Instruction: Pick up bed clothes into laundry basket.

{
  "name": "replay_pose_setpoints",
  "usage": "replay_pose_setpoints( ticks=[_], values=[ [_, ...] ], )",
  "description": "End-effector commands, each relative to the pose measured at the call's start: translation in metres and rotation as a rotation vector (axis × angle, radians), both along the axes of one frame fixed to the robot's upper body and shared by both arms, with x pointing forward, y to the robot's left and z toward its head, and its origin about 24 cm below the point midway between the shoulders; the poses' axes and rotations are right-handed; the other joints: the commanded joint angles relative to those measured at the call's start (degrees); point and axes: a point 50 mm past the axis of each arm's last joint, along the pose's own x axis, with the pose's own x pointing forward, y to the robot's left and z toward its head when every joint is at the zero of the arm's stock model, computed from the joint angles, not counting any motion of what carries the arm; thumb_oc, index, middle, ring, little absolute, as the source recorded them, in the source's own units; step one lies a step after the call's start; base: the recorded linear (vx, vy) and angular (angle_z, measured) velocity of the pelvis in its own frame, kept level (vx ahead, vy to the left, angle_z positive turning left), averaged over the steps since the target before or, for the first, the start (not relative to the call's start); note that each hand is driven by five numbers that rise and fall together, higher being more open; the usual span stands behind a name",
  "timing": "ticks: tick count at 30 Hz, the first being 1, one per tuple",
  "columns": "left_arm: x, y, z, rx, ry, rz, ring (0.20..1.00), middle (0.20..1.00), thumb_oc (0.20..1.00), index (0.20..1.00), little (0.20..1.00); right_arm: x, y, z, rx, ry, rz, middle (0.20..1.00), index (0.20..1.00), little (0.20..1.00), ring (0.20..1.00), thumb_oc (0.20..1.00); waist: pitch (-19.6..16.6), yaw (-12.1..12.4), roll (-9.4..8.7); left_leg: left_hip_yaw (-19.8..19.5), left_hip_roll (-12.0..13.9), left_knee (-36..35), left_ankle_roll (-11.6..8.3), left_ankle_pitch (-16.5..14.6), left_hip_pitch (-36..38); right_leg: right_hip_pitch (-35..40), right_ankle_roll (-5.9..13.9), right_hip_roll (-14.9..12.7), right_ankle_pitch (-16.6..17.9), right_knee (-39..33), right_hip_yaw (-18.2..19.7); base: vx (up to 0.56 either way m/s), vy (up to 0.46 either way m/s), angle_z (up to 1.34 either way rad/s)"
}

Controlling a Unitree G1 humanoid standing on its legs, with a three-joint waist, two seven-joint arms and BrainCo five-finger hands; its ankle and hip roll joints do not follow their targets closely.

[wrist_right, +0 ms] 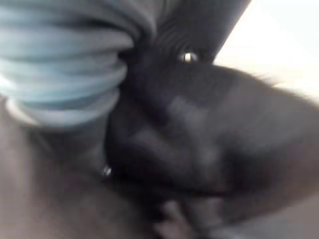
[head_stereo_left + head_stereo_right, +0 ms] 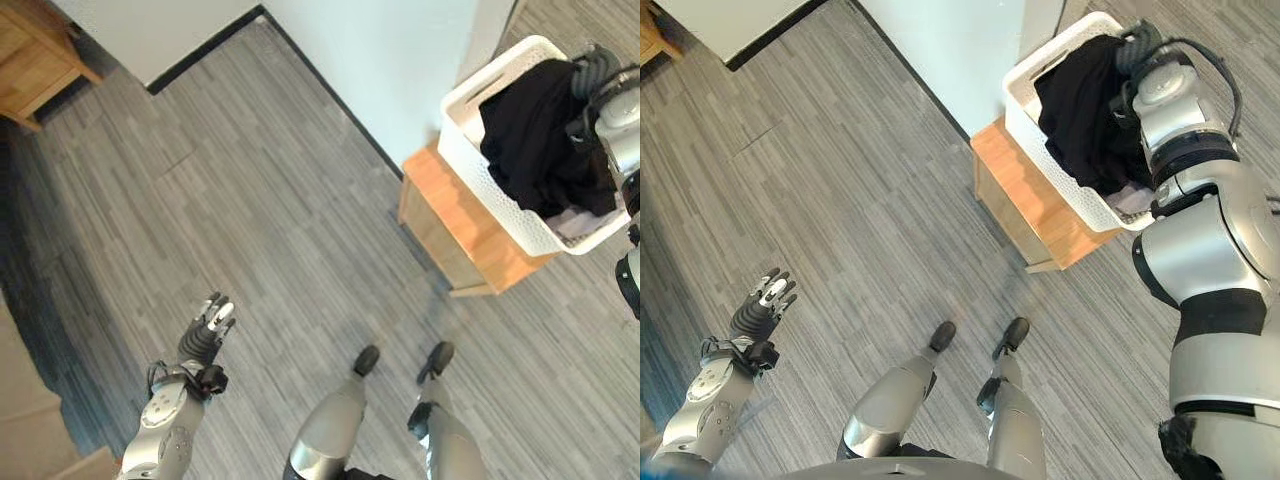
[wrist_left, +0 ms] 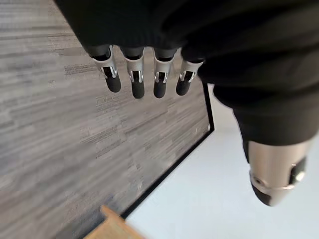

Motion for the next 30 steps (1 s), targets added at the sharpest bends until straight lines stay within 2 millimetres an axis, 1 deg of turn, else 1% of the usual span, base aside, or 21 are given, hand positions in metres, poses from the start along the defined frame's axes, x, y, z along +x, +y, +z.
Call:
replay_pose_setpoints(
  ticks=[1, 3, 4, 8, 11, 12, 14, 15, 16, 17, 19, 20, 21, 22, 23, 24, 25, 26, 27, 28, 30],
  values=[
    [-0.003, 0.020, 0.028, 0.096, -0.088, 0.065, 1.000, 1.000, 1.000, 1.000, 1.000, -0.012, -0.002, 0.057, -0.138, -0.074, -0.072, 1.000, 1.000, 1.000, 1.000, 1.000, 1.0, 0.9, 1.03, -3.2, 3.5, -10.0, -2.93, 12.0, -2.7, 7.6, 6.34, -1.3, -8.7, 1.4, -0.5, 0.01, 0.024, 0.07],
    [-0.002, 0.022, 0.030, 0.095, -0.094, 0.075, 1.000, 1.000, 1.000, 1.000, 1.000, -0.013, -0.007, 0.054, -0.148, -0.056, -0.089, 1.000, 1.000, 1.000, 1.000, 1.000, 0.6, 0.9, 1.23, -3.3, 3.4, -10.1, -2.92, 11.9, -2.5, 7.7, 6.34, -1.3, -8.9, 1.4, -0.5, 0.02, 0.001, -0.01],
    [0.001, 0.023, 0.034, 0.099, -0.109, 0.069, 1.000, 1.000, 1.000, 1.000, 1.000, -0.018, -0.019, 0.053, -0.155, -0.034, -0.118, 1.000, 1.000, 1.000, 1.000, 1.000, 0.2, 0.8, 1.38, -3.4, 3.5, -10.2, -3.02, 11.6, -2.0, 8.0, 6.33, -1.4, -9.2, 1.4, -0.5, 0.01, 0.013, -0.04],
    [0.008, 0.019, 0.036, 0.092, -0.119, 0.047, 1.000, 1.000, 1.000, 1.000, 1.000, -0.028, -0.034, 0.060, -0.192, -0.017, -0.168, 1.000, 1.000, 1.000, 1.000, 1.000, -0.6, 0.5, 1.21, -3.4, 3.3, -10.4, -3.06, 11.7, -2.1, 7.9, 6.50, -1.6, -9.1, 1.3, -0.6, 0.00, 0.000, 0.00],
    [0.018, 0.010, 0.039, 0.092, -0.140, 0.011, 1.000, 1.000, 1.000, 1.000, 1.000, -0.027, -0.024, 0.077, -0.268, -0.060, -0.138, 1.000, 1.000, 1.000, 1.000, 1.000, -1.5, -0.4, 0.71, -2.9, 3.5, -10.5, -3.11, 11.2, -0.8, 8.7, 6.40, -1.5, -9.5, 1.4, -0.1, 0.01, 0.007, -0.03],
    [0.018, 0.010, 0.039, 0.091, -0.141, 0.011, 1.000, 1.000, 1.000, 1.000, 1.000, -0.028, -0.024, 0.077, -0.269, -0.061, -0.138, 1.000, 1.000, 1.000, 1.000, 1.000, -1.6, -0.5, 0.69, -3.0, 3.4, -10.4, -3.07, 11.5, -1.0, 8.5, 6.47, -1.6, -9.3, 1.4, -0.1, 0.01, 0.008, -0.07],
    [0.021, 0.005, 0.040, 0.081, -0.158, -0.003, 1.000, 1.000, 1.000, 1.000, 1.000, -0.023, -0.005, 0.088, -0.320, -0.110, -0.070, 1.000, 1.000, 1.000, 1.000, 1.000, -2.1, -1.2, 0.21, -2.6, 3.5, -10.4, -3.09, 11.0, -0.1, 9.1, 6.36, -1.5, -9.6, 1.5, 0.2, 0.01, 0.011, -0.06],
    [0.022, 0.003, 0.041, 0.077, -0.166, -0.009, 1.000, 1.000, 1.000, 1.000, 1.000, -0.020, 0.009, 0.094, -0.333, -0.152, -0.010, 1.000, 1.000, 1.000, 1.000, 1.000, -2.6, -1.8, -0.17, -2.3, 3.6, -10.4, -3.02, 11.1, 0.1, 9.3, 6.44, -1.6, -9.4, 1.6, 0.4, 0.03, 0.031, -0.01],
    [0.020, 0.004, 0.042, 0.082, -0.170, -0.006, 1.000, 1.000, 1.000, 1.000, 1.000, -0.016, 0.032, 0.098, -0.350, -0.201, 0.108, 1.000, 1.000, 1.000, 1.000, 1.000, -3.3, -3.1, -0.83, -1.6, 3.8, -10.4, -2.97, 10.4, 1.3, 10.1, 6.28, -1.4, -9.8, 1.9, 1.1, 0.03, 0.028, -0.04],
    [0.017, 0.006, 0.042, 0.084, -0.168, 0.002, 1.000, 1.000, 1.000, 1.000, 1.000, -0.015, 0.043, 0.098, -0.380, -0.213, 0.171, 1.000, 1.000, 1.000, 1.000, 1.000, -3.7, -4.0, -1.23, -1.2, 3.9, -10.4, -2.90, 10.1, 2.0, 10.4, 6.25, -1.4, -10.0, 2.1, 1.4, 0.02, 0.026, -0.06],
    [0.015, 0.008, 0.043, 0.090, -0.168, 0.009, 1.000, 1.000, 1.000, 1.000, 1.000, -0.018, 0.049, 0.098, -0.405, -0.227, 0.226, 1.000, 1.000, 1.000, 1.000, 1.000, -4.3, -4.9, -1.57, -0.8, 3.9, -10.4, -2.79, 10.1, 2.3, 10.5, 6.31, -1.5, -9.9, 2.3, 1.7, 0.02, 0.027, -0.27],
    [0.007, 0.016, 0.044, 0.104, -0.165, 0.038, 1.000, 1.000, 1.000, 1.000, 1.000, -0.028, 0.060, 0.089, -0.429, -0.246, 0.365, 1.000, 1.000, 1.000, 1.000, 1.000, -4.9, -6.7, -1.79, 0.3, 4.1, -10.4, -2.73, 9.2, 3.9, 11.3, 6.30, -1.4, -10.5, 2.9, 2.6, 0.03, 0.028, -0.33],
    [0.007, 0.016, 0.044, 0.108, -0.164, 0.036, 1.000, 1.000, 1.000, 1.000, 1.000, -0.028, 0.058, 0.087, -0.425, -0.244, 0.362, 1.000, 1.000, 1.000, 1.000, 1.000, -5.0, -6.6, -1.99, 0.3, 4.0, -10.4, -2.69, 9.4, 3.8, 11.2, 6.35, -1.5, -10.3, 2.8, 2.6, 0.03, 0.019, -0.14],
    [0.002, 0.019, 0.045, 0.107, -0.166, 0.052, 1.000, 1.000, 1.000, 1.000, 1.000, -0.037, 0.057, 0.070, -0.383, -0.252, 0.451, 1.000, 1.000, 1.000, 1.000, 1.000, -5.5, -7.5, -2.09, 0.8, 4.1, -10.3, -2.63, 9.1, 4.4, 11.6, 6.39, -1.6, -10.6, 3.2, 2.9, 0.05, 0.006, -0.11],
    [-0.008, 0.022, 0.044, 0.088, -0.184, 0.088, 1.000, 1.000, 1.000, 1.000, 1.000, -0.055, 0.042, 0.025, -0.283, -0.159, 0.570, 1.000, 1.000, 1.000, 1.000, 1.000, -6.4, -9.5, -1.66, 1.6, 4.0, -10.2, -2.35, 8.4, 6.0, 12.4, 6.47, -1.8, -11.1, 3.9, 3.2, 0.06, 0.000, -0.23],
    [-0.009, 0.022, 0.045, 0.098, -0.180, 0.081, 1.000, 1.000, 1.000, 1.000, 1.000, -0.057, 0.038, 0.021, -0.272, -0.156, 0.565, 1.000, 1.000, 1.000, 1.000, 1.000, -6.5, -9.1, -2.06, 1.5, 4.0, -10.3, -2.36, 8.3, 6.2, 12.6, 6.47, -1.8, -11.2, 3.9, 3.1, 0.08, -0.019, -0.17],
    [-0.017, 0.023, 0.044, 0.081, -0.188, 0.093, 1.000, 1.000, 1.000, 1.000, 1.000, -0.078, 0.021, -0.018, -0.177, -0.073, 0.603, 1.000, 1.000, 1.000, 1.000, 1.000, -7.1, -10.4, -2.11, 2.0, 4.0, -10.3, -2.20, 7.7, 7.3, 13.4, 6.56, -1.9, -11.6, 4.2, 3.0, 0.09, -0.023, -0.19],
    [-0.024, 0.021, 0.040, 0.050, -0.191, 0.105, 1.000, 1.000, 1.000, 1.000, 1.000, -0.096, 0.001, -0.042, -0.049, -0.067, 0.580, 1.000, 1.000, 1.000, 1.000, 1.000, -7.9, -12.0, -1.79, 2.2, 4.0, -10.3, -2.03, 7.1, 8.3, 14.1, 6.61, -1.9, -12.2, 4.6, 3.0, 0.12, -0.014, -0.06],
    [-0.028, 0.020, 0.038, 0.048, -0.182, 0.095, 1.000, 1.000, 1.000, 1.000, 1.000, -0.114, -0.019, -0.062, 0.048, -0.061, 0.538, 1.000, 1.000, 1.000, 1.000, 1.000, -8.9, -12.1, -1.99, 2.2, 3.8, -10.2, -1.88, 7.0, 8.6, 14.5, 6.69, -2.2, -12.4, 4.7, 2.8, 0.14, 0.014, -0.05],
    [-0.035, 0.019, 0.036, 0.048, -0.177, 0.096, 1.000, 1.000, 1.000, 1.000, 1.000, -0.143, -0.033, -0.090, 0.170, -0.074, 0.496, 1.000, 1.000, 1.000, 1.000, 1.000, -9.9, -12.9, -1.71, 2.2, 3.7, -10.2, -1.67, 6.4, 9.5, 15.3, 6.69, -2.3, -13.0, 5.1, 2.9, 0.15, 0.021, 0.12],
    [-0.050, 0.024, 0.034, 0.064, -0.160, 0.133, 1.000, 1.000, 1.000, 1.000, 1.000, -0.190, -0.055, -0.125, 0.291, -0.107, 0.356, 1.000, 1.000, 1.000, 1.000, 1.000, -11.9, -14.1, -1.07, 2.6, 3.8, -10.3, -1.45, 5.4, 11.2, 16.5, 6.62, -2.4, -13.9, 5.4, 3.2, 0.17, 0.002, 0.16]
  ],
)
